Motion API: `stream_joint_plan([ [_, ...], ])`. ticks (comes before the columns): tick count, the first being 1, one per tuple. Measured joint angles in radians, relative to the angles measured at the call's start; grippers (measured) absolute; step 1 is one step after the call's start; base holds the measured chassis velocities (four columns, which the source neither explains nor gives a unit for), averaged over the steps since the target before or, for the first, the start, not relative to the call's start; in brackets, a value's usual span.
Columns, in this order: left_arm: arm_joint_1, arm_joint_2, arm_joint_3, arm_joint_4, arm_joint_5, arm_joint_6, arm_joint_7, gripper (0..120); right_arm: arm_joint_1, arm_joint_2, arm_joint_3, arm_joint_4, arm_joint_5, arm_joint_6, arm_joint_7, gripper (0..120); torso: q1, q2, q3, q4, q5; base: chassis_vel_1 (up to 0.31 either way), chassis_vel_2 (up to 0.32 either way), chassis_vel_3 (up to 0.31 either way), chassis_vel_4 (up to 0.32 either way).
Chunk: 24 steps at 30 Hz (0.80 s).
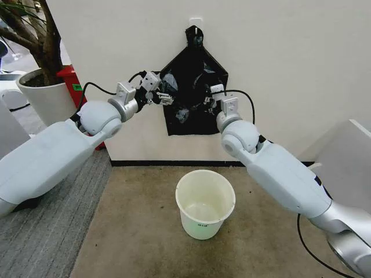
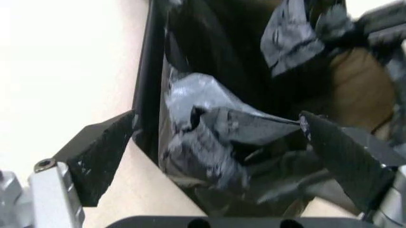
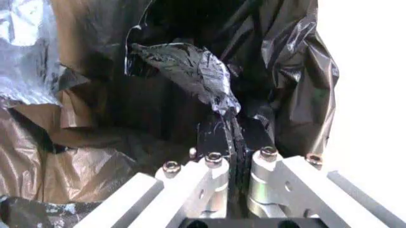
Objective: Place the garbage bag over the trash bin.
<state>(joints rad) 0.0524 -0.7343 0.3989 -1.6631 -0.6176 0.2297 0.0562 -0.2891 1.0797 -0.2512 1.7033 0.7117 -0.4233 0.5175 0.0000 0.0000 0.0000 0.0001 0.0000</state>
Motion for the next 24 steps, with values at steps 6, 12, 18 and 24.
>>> stream_joint_plan([
  [6, -0.01, -0.003, 0.003, 0.006, 0.083, -0.014, 0.053, 100, -0.018, -0.004, 0.005, 0.004, -0.003, 0.005, -0.004, 0, 0.0, 0.0, 0.0, -0.0002, 0.0, 0.0, 0.0, 0.0, 0.0],
  [12, -0.019, 0.036, -0.007, -0.075, 0.082, -0.014, 0.08, 100, -0.018, -0.004, 0.013, -0.007, -0.004, 0.007, -0.006, 0, 0.0, 0.0, 0.0, 0.0, 0.0001, 0.0, 0.0, 0.0, 0.0],
  [18, -0.017, 0.049, -0.014, -0.084, 0.111, -0.007, 0.089, 100, -0.006, -0.004, 0.019, -0.02, -0.004, 0.011, -0.011, 0, 0.0, 0.0, 0.0, 0.0, 0.0, 0.0, 0.0, 0.0, 0.0],
  [24, -0.021, 0.025, -0.016, -0.02, 0.208, -0.043, 0.136, 100, -0.006, -0.009, 0.02, -0.016, -0.004, 0.013, -0.012, 0, 0.0, 0.0, 0.0, -0.0001, -0.0002, 0.0, 0.0, 0.0, 0.0],
])
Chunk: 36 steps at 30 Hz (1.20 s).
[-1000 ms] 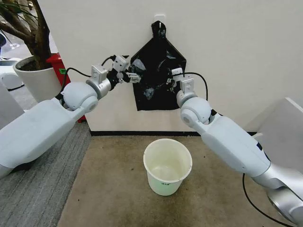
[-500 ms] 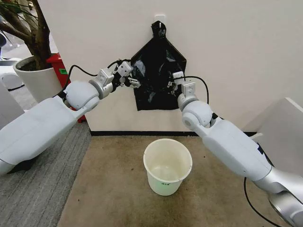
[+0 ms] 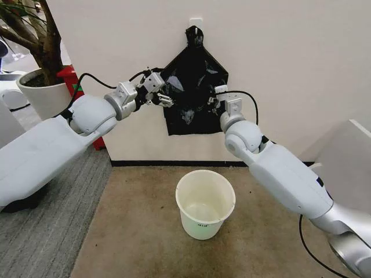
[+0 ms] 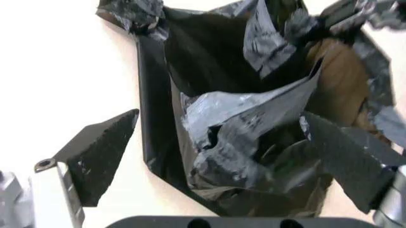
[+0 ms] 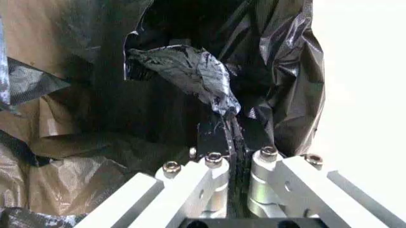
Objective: Place the garbage bag over the trash bin.
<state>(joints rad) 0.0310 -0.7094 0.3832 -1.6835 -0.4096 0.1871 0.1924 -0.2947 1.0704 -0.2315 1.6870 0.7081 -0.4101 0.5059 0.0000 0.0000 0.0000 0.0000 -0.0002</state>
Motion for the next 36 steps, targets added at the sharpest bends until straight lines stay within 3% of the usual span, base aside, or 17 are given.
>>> stream_joint_plan([
  [14, -0.037, -0.094, 0.035, 0.134, 0.125, -0.048, 0.064, 100, -0.006, -0.007, 0.0, 0.038, 0.024, 0.013, 0.002, 0, 0.0, 0.0, 0.0, 0.0, 0.0002, 0.0, 0.0, 0.0, 0.0],
  [24, -0.023, -0.106, 0.036, 0.132, 0.037, 0.021, -0.081, 100, -0.02, -0.02, 0.006, 0.043, 0.025, 0.015, 0.003, 0, 0.0, 0.0, 0.0, 0.0001, 0.0002, 0.0, 0.0, 0.0, 0.0],
  [27, -0.023, -0.114, 0.038, 0.133, 0.01, 0.037, -0.102, 94, -0.02, -0.02, 0.006, 0.044, 0.026, 0.015, 0.003, 0, 0.0, 0.0, 0.0, 0.0001, 0.0002, 0.0, 0.0, 0.0, 0.0],
  [31, -0.024, -0.136, 0.042, 0.144, -0.04, 0.056, -0.135, 77, -0.017, -0.021, 0.007, 0.045, 0.027, 0.015, 0.005, 0, 0.0, 0.0, 0.0, 0.0, 0.0002, 0.0, 0.0, 0.0, 0.0],
  [33, -0.024, -0.139, 0.042, 0.144, -0.053, 0.063, -0.139, 75, -0.017, -0.021, 0.007, 0.045, 0.027, 0.015, 0.005, 0, 0.0, 0.0, 0.0, 0.0, 0.0002, 0.0, 0.0, 0.0, 0.0],
  [36, -0.023, -0.148, 0.042, 0.133, -0.122, 0.107, -0.177, 60, -0.021, -0.025, 0.015, 0.047, 0.028, 0.016, 0.005, 0, 0.0, 0.0, 0.0, 0.0, 0.0003, 0.0, 0.0, 0.0, 0.0],
])
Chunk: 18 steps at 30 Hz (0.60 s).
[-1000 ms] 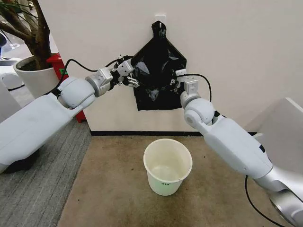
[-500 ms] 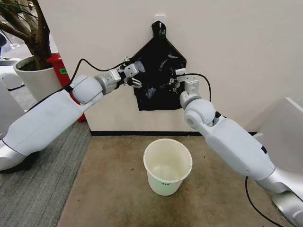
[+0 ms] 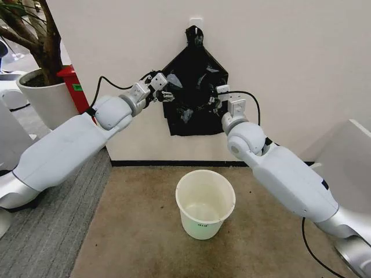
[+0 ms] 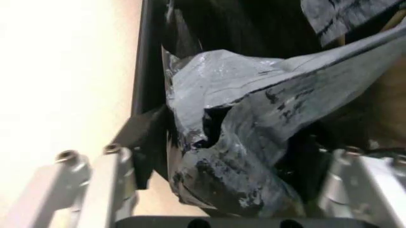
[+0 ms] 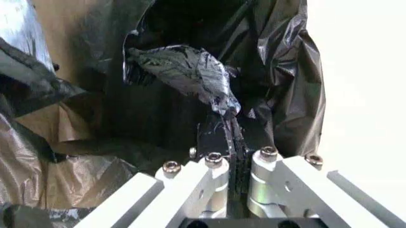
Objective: Place the garbage bag over the trash bin.
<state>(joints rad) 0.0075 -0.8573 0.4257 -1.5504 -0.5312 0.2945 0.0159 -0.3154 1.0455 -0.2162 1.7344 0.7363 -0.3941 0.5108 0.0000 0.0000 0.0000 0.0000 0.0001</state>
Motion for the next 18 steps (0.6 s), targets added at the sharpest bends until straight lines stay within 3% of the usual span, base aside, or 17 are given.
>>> stream_joint_plan([
  [7, 0.01, -0.02, -0.001, -0.021, -0.135, 0.046, -0.118, 33, -0.027, -0.008, 0.024, 0.007, 0.0, 0.01, 0.002, 0, 0.0, 0.0, 0.0, 0.0001, -0.0001, 0.0, 0.0, 0.0, 0.0],
  [18, 0.014, -0.049, -0.028, -0.044, -0.301, 0.041, -0.328, 0, -0.059, -0.011, 0.062, 0.021, 0.024, 0.038, 0.033, 0, 0.0, 0.0, 0.0, 0.0, 0.0, 0.0, 0.0, 0.0, 0.0],
])
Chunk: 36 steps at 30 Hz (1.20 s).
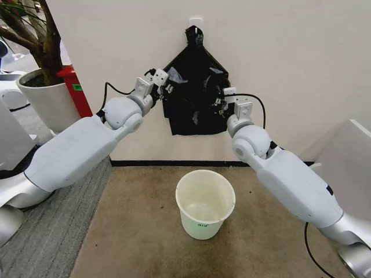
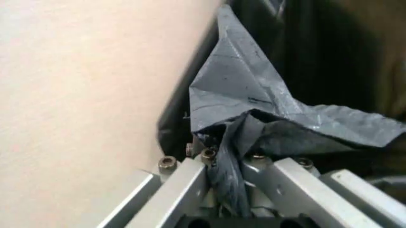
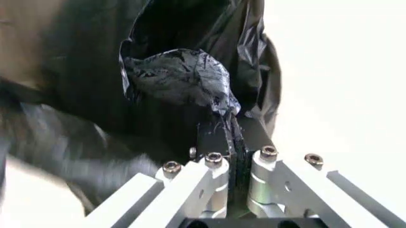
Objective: Place the garbage bag over the trash bin.
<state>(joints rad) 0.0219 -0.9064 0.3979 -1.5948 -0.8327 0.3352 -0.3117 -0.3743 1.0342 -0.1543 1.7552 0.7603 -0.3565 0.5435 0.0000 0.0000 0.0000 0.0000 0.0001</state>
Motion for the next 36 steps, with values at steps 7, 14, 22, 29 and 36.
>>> stream_joint_plan([
  [7, 0.001, 0.009, -0.034, -0.032, -0.084, -0.016, -0.056, 0, 0.006, -0.001, 0.028, 0.019, 0.04, 0.047, 0.009, 0, 0.0, 0.0, 0.0, 0.0, 0.0, 0.0, 0.0, 0.0, 0.0],
  [14, 0.016, 0.045, -0.041, -0.095, -0.127, -0.01, -0.07, 0, 0.007, -0.005, 0.039, 0.057, 0.105, 0.054, 0.023, 0, 0.0, 0.0, 0.0, 0.0001, -0.0001, 0.0, 0.0, 0.0, 0.0],
  [22, 0.123, 0.101, -0.045, -0.175, -0.13, 0.008, -0.076, 0, -0.144, -0.029, 0.057, 0.119, 0.111, 0.039, 0.028, 0, 0.0, 0.0, 0.0, 0.0, 0.0, 0.0, 0.0, 0.0, 0.0],
  [29, 0.204, 0.126, -0.075, -0.219, -0.131, 0.012, -0.075, 0, -0.251, -0.065, 0.091, 0.194, 0.12, 0.038, 0.029, 0, 0.0, 0.0, 0.0, -0.0001, -0.0001, 0.0, 0.0, 0.0, 0.0],
  [36, 0.179, 0.145, -0.1, -0.273, -0.17, 0.0, -0.072, 0, -0.25, -0.098, 0.124, 0.258, 0.182, 0.04, 0.04, 0, 0.0, 0.0, 0.0, 0.0001, 0.0, 0.0, 0.0, 0.0, 0.0],
])
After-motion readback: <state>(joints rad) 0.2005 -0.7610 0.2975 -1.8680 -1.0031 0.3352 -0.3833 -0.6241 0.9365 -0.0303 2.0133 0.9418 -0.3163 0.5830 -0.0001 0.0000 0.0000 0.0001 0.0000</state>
